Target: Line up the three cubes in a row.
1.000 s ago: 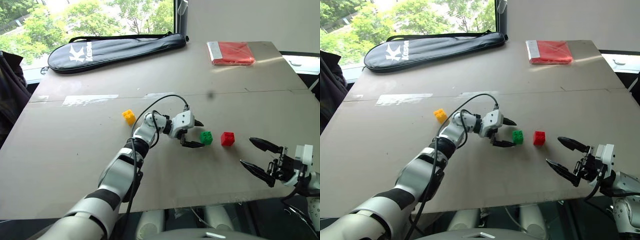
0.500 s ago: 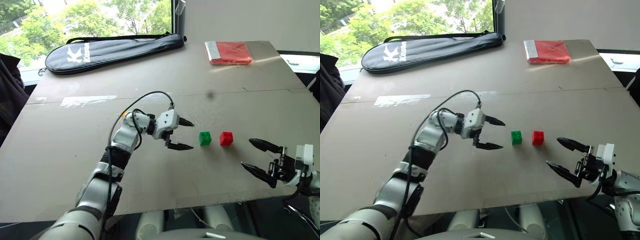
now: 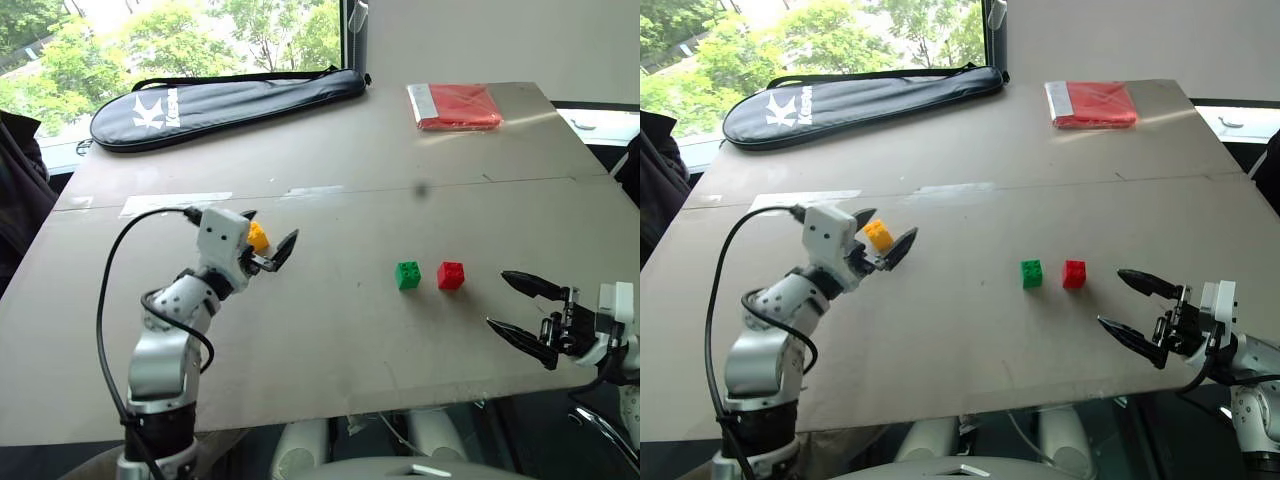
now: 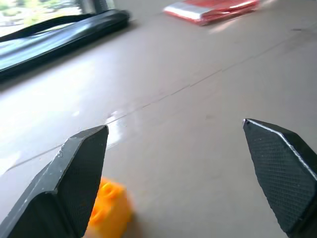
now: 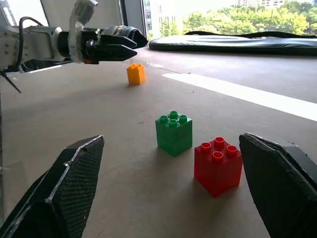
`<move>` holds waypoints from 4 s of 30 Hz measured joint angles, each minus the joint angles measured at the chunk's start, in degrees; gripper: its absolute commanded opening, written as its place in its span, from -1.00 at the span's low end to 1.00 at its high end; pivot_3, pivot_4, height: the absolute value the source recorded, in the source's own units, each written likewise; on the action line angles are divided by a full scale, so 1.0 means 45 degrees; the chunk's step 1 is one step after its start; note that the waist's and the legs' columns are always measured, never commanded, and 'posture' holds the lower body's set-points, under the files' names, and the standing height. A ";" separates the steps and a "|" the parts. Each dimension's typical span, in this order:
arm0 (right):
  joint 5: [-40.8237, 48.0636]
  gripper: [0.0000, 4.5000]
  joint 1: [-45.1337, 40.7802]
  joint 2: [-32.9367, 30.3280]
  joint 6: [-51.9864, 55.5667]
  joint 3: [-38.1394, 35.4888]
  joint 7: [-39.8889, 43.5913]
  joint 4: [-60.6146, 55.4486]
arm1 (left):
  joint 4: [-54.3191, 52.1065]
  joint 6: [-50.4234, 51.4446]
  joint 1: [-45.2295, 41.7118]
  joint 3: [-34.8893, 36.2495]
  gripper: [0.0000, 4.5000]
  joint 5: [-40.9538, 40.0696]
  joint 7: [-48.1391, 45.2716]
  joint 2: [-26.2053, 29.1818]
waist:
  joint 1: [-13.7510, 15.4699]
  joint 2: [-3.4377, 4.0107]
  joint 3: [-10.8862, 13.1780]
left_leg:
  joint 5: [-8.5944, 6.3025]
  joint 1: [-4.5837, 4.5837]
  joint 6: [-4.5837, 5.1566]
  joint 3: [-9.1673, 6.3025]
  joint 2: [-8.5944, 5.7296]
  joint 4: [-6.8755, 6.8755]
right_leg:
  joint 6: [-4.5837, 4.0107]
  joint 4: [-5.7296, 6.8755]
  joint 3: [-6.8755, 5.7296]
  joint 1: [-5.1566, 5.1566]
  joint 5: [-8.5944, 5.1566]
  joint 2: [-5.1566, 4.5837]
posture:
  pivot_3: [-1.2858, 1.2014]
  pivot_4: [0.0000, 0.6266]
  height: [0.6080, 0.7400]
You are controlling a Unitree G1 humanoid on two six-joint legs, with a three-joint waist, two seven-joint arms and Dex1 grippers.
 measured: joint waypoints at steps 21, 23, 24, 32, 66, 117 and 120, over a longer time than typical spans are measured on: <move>-0.0028 1.00 -0.0214 -0.0175 0.0005 -0.0005 0.0005 0.0038 | 0.3833 -0.0199 -0.2567 -0.1250 0.87 0.1801 0.4923 -0.2117 | 0.0194 0.0004 -0.0006 | 0.0000 -0.0003 -0.0001 -0.0001 -0.0029 -0.0002 | -0.0004 0.0000 -0.0012 -0.0004 0.0002 0.0019 | 0.03 -0.52 1.00; -0.0042 1.00 -0.0214 -0.0168 -0.0062 -0.0005 0.0002 0.0038 | 0.3846 -0.0029 -0.2656 -0.1172 0.72 0.1803 0.5332 -0.2277 | 0.0190 0.0004 -0.0005 | 0.0000 -0.0004 -0.0001 0.0001 -0.0029 -0.0003 | -0.0003 -0.0001 -0.0009 -0.0004 0.0002 0.0018 | 0.03 -0.52 1.00; -0.0050 1.00 -0.0214 -0.0164 -0.0097 -0.0005 0.0001 0.0039 | 0.3847 0.0028 -0.2661 -0.1108 0.61 0.1809 0.5524 -0.2362 | 0.0192 0.0004 -0.0005 | -0.0001 -0.0004 -0.0001 0.0001 -0.0028 -0.0002 | -0.0003 -0.0001 -0.0009 -0.0004 0.0002 0.0017 | 0.03 -0.52 1.00; -0.0087 1.00 -0.0214 -0.0160 -0.0199 -0.0005 -0.0006 0.0129 | 0.3845 0.0209 -0.2670 -0.1056 -0.46 0.1841 0.6190 -0.2385 | 0.0187 0.0004 -0.0006 | 0.0000 0.0001 -0.0001 0.0002 -0.0029 -0.0002 | -0.0003 0.0000 -0.0011 -0.0003 0.0002 0.0019 | 0.03 -0.52 1.00; -0.0025 1.00 0.0770 0.0215 -0.0160 0.0050 -0.0554 -0.1066 | 1.2013 -0.7256 -0.7723 -0.6329 -0.46 -0.0904 -1.2759 0.2410 | 0.0203 0.0012 -0.0005 | -0.0002 -0.0026 0.0002 0.0070 -0.0037 0.0001 | -0.0017 -0.0010 -0.0017 -0.0011 -0.0014 0.0029 | 0.03 -0.52 1.00; -0.0348 1.00 0.0229 0.0340 -0.0780 0.0141 -0.0017 0.1168 | 0.1732 -0.3531 0.3491 -0.1056 0.97 -0.3047 -0.6021 0.3717 | -0.0007 0.0039 -0.0008 | -0.0003 0.0015 0.0002 0.0036 0.0038 -0.0017 | 0.0000 -0.0008 0.0006 -0.0014 -0.0064 0.0006 | 0.03 -0.52 1.00; -0.0478 1.00 0.0129 0.0206 -0.0864 0.0101 0.0192 0.1640 | 0.1438 -0.4077 0.4199 -0.1127 0.97 -0.2675 -0.5452 0.3527 | -0.0038 0.0087 -0.0038 | -0.0003 0.0015 0.0002 0.0048 0.0039 -0.0020 | 0.0001 -0.0008 0.0014 -0.0016 -0.0065 0.0011 | 0.03 -0.52 1.00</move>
